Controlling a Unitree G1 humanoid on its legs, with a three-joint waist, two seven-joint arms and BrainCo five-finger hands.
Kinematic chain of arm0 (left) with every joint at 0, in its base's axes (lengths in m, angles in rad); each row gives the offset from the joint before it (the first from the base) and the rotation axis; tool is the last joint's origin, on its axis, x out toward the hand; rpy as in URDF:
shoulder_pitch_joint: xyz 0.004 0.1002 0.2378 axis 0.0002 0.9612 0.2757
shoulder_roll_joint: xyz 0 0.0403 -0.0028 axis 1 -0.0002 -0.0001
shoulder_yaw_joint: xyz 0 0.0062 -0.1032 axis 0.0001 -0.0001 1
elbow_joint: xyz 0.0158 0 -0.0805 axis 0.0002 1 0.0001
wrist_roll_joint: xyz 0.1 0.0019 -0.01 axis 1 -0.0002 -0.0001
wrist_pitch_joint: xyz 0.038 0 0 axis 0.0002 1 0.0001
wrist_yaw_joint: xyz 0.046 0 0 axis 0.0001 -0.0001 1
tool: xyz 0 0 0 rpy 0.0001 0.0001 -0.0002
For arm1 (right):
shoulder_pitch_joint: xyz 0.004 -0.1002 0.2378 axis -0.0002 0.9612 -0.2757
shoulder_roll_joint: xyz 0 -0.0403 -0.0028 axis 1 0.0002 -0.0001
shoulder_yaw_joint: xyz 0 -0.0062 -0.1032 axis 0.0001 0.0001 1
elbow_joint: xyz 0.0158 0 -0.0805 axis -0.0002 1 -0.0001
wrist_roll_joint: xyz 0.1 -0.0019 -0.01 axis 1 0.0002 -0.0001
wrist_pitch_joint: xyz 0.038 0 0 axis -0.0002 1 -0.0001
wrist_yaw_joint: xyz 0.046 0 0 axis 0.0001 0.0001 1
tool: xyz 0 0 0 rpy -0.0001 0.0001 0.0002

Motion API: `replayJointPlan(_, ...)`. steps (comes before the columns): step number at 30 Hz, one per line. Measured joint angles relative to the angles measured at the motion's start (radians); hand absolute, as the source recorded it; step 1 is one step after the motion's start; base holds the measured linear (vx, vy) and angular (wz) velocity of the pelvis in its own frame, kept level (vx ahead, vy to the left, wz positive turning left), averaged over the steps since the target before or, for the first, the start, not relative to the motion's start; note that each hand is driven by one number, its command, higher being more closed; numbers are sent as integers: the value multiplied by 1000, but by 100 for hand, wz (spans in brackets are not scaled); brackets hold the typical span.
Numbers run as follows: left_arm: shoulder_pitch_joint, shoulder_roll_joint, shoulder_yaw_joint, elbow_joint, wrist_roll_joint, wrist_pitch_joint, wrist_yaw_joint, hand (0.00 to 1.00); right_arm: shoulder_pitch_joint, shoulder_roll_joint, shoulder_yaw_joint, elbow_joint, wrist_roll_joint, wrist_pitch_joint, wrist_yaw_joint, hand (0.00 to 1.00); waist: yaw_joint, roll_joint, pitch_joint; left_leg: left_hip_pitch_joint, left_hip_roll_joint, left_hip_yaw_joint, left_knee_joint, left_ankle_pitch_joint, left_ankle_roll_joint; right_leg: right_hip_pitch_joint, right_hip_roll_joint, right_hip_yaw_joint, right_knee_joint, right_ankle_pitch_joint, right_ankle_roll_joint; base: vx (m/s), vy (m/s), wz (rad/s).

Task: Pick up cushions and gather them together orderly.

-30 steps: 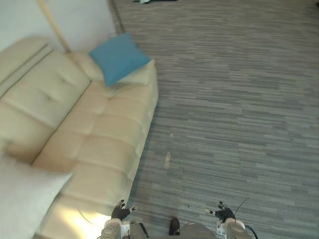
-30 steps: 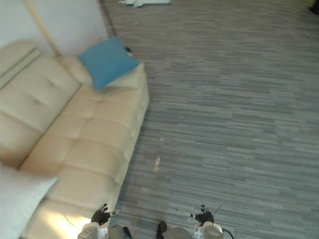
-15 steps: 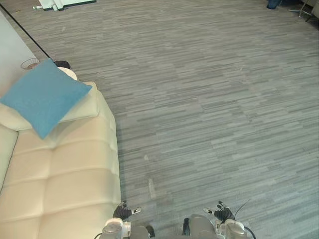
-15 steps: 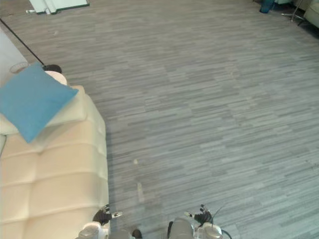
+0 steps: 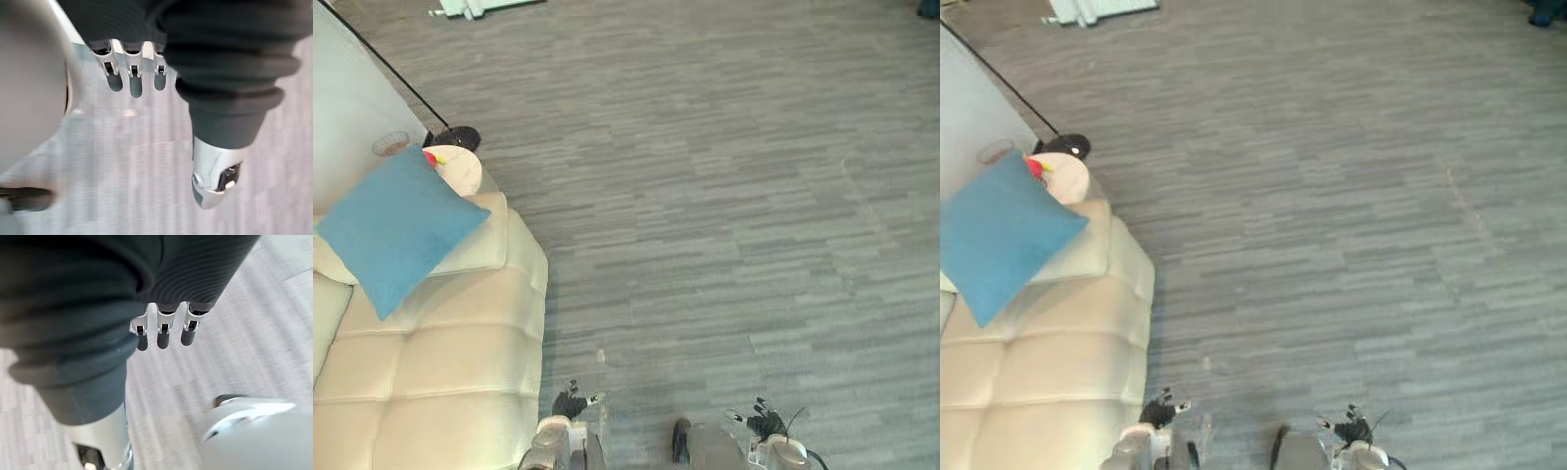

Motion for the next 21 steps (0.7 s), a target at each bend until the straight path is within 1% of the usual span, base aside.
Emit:
replayJointPlan(1, -2, 0, 0, -1, -4, -2, 1, 0, -1, 8, 0, 2, 0, 0, 0, 0, 2, -1, 0, -1, -63, -29, -278, 40, -2, 44, -6, -3, -50, 2, 19, 420, 38, 2)
replayJointPlan(2, -3, 0, -1, 0, -5, -2, 1, 0, -3, 7, 0, 2, -1, -1, -1, 0, 2, 0, 0, 0, -79, -39, -357, 64, -2, 57, -6, -4, -67, 1, 25, 362, 69, 0)
replayJointPlan(3, -2, 0, -2, 1, -5, -2, 1, 0, -6, 4, 0, 2, -1, -1, -1, 0, 2, 2, -2, 1, -102, -57, -476, 113, -4, 81, -5, -5, -93, -1, 38, 317, 124, -1)
replayJointPlan(4, -2, 1, -6, 2, -6, -2, 2, 0, -5, 3, 2, 5, -1, -1, -3, 0, 6, 6, -4, -4, -111, -61, -574, 165, -2, 116, 2, -4, -122, -12, 59, 432, 184, -12)
replayJointPlan(5, -2, 14, -23, 2, -7, -2, 2, 0, -4, 9, 5, 18, -1, -1, -6, 0, 19, -9, -8, 0, -120, -53, -554, 262, 27, 156, -4, 12, -139, -30, 88, 457, 187, -14)
replayJointPlan(6, -2, 21, -29, 3, -7, -2, 2, 0, -6, 14, 7, 25, -2, -1, -7, 0, 22, -16, -16, 0, -128, -48, -548, 279, 40, 165, -14, 18, -143, -37, 97, 490, 138, -7)
replayJointPlan(7, -5, 33, -31, 7, -7, -2, 2, 0, -7, 26, 12, 45, -4, -1, -6, 0, 22, -49, -33, -11, -156, -49, -502, 262, 63, 168, -42, 21, -135, -43, 108, 399, 77, 6)
replayJointPlan(8, -6, 41, -31, 7, -7, -2, 2, 0, -6, 30, 15, 46, -4, -1, -6, 0, 21, -60, -37, -20, -164, -50, -474, 234, 69, 162, -52, 27, -119, -41, 109, 489, 111, 16)
replayJointPlan(9, -6, 45, -29, 7, -14, -4, 1, 0, 0, 29, 32, 48, -5, -1, -4, 0, 24, -66, -44, -41, -174, -52, -394, 176, 92, 130, -73, 55, -22, -41, 112, 576, 199, 19)
replayJointPlan(10, -6, 46, -27, 12, -22, -4, 0, 0, 6, 32, 30, 50, -15, 0, 2, 0, 27, -68, -46, -22, -178, -51, -357, 122, 94, 71, -90, 95, 167, -45, 123, 479, 180, 20)
replayJointPlan(11, -6, 47, -28, 16, -24, -3, -1, 0, 10, 34, 30, 50, -16, 0, 3, 0, 27, -69, -47, -11, -185, -52, -353, 107, 97, 46, -100, 109, 243, -34, 144, 592, 190, 22)
replayJointPlan(12, -6, 51, -32, 23, -24, 2, -1, 0, 11, 38, 19, 46, -15, -1, 9, 0, 26, -75, -47, 42, -209, -65, -361, 71, 105, -31, -121, 151, 453, -17, 214, 410, 87, 25)
replayJointPlan(13, -4, 62, -41, 44, -24, 5, 0, 0, 10, 35, 20, 42, -15, -1, 12, 0, 22, -73, -46, 115, -225, -83, -387, 45, 112, -78, -125, 146, 577, -67, 205, 524, 92, 26)
replayJointPlan(14, -1, 65, -41, 49, -24, 5, 0, 0, 10, 34, 20, 41, -15, -2, 12, 0, 22, -72, -45, 141, -228, -85, -400, 41, 116, -89, -127, 135, 596, -83, 193, 425, 13, 27)
replayJointPlan(15, 7, 68, -41, 61, -24, 5, 1, 0, 12, 31, 23, 36, -15, -5, 12, 0, 17, -61, -45, 190, -229, -95, -429, 36, 115, -114, -123, 96, 599, -112, 161, 627, -39, 50)
replayJointPlan(16, 11, 64, -41, 66, -25, 6, 2, 0, 11, 24, 24, 27, -14, -12, 13, 0, 0, -38, -52, 261, -217, -139, -477, 29, 115, -177, -91, 37, 541, -150, 101, 613, -73, 57)
replayJointPlan(17, 11, 61, -42, 67, -25, 6, 2, 0, 11, 21, 23, 20, -14, -14, 13, 0, -1, -28, -50, 277, -208, -149, -493, 29, 114, -199, -76, 32, 516, -155, 92, 591, -136, 82)
replayJointPlan(18, 4, 51, -51, 67, -25, 5, 2, 0, 9, 8, 23, -9, -13, -23, 13, 0, -8, -2, -41, 315, -173, -189, -526, 28, 112, -270, -26, 40, 422, -156, 81, 459, -163, 90)
replayJointPlan(19, 5, 51, -69, 68, -25, 4, 0, 0, 5, -3, 24, -24, -13, -25, 12, 0, -12, 6, -37, 331, -156, -218, -532, 28, 111, -323, -7, 80, 309, -106, 101, 448, -183, 95)
replayJointPlan(20, 4, 53, -71, 68, -25, 3, 0, 0, 5, -5, 24, -23, -13, -25, 12, 0, -14, 3, -35, 335, -156, -228, -531, 28, 110, -335, -6, 100, 262, -74, 109, 352, -171, 96)
replayJointPlan(21, 4, 54, -71, 67, -25, 3, -1, 0, 7, -5, 24, -21, -14, -23, 12, 0, -19, -17, -35, 349, -158, -245, -527, 15, 88, -350, -12, 153, 147, 12, 118, 438, -307, 112)
